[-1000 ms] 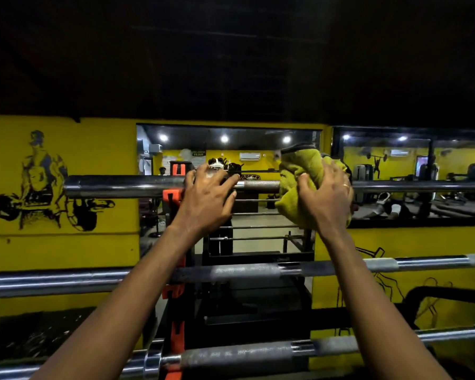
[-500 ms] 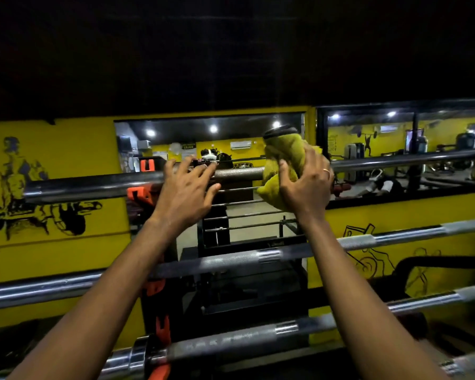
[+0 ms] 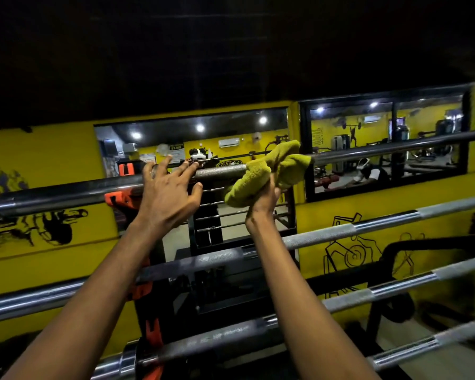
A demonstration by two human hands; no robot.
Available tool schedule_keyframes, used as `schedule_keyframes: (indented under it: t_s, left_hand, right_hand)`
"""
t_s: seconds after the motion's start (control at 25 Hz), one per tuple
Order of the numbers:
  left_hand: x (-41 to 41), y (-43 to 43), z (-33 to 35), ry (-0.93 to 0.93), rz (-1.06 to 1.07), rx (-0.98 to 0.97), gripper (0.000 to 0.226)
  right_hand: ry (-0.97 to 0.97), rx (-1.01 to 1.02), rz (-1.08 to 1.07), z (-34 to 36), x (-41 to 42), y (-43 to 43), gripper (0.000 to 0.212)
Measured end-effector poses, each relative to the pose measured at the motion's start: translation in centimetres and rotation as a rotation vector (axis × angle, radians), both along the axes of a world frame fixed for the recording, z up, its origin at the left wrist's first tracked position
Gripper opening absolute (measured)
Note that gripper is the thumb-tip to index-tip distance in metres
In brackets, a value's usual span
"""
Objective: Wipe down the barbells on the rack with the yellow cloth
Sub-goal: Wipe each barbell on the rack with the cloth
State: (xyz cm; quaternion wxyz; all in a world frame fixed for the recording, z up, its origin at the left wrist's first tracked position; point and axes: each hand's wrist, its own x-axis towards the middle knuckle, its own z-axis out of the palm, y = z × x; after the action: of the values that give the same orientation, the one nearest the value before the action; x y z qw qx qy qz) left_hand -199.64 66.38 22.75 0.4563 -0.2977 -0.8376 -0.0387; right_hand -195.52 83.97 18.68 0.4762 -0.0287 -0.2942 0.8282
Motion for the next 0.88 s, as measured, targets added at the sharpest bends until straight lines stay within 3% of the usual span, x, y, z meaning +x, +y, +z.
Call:
schedule_keyframes:
  t_s: [0.08,0.16,0.32,0.44,0.64,0.8,0.88]
  left_hand:
    - [0.6,0.9,0.1,-0.028,0.011,0.017,0.073]
    - [1.0,2.6,-0.5,-0.056,-0.076,-0.036,0.07]
    - [0.2,4.8,-1.7,-0.086,-0.212,-0.038,0.069]
    - [-0.4,4.8,-2.2,-0.032,-0.196,-0.026,0.076]
    - [0.3,5.1,-2.0,-0.019,-0.148,0.003,0.071]
    - [1.2,6.7,-1.3,-0.04,-0.104,-0.028,0.072]
    - [0.9,7.7,-0.6,-0.006,-0.137,-0.065,0.071]
  right_hand:
    - [-0.096,0.103,0.02,-0.4,1.0,0.7,0.055]
    - [-0.257,0.21,-0.135,-0.6,2.6,1.5,0.052]
    - [-0.616,0.649,-0.78,-1.4,5.4,3.6,0.08]
    - [-0.816,0.979,-0.809,-0.3,5.2,6.6,0.097]
    - [-0.753,0.926,-0.812,1.5,6.3,11.5,0.099]
    - [-0.686,1.294,-0.951,1.1,5.2,10.2,0.083]
    - [-0.661,1.308,-0.984,1.6,5.2,11.7,0.077]
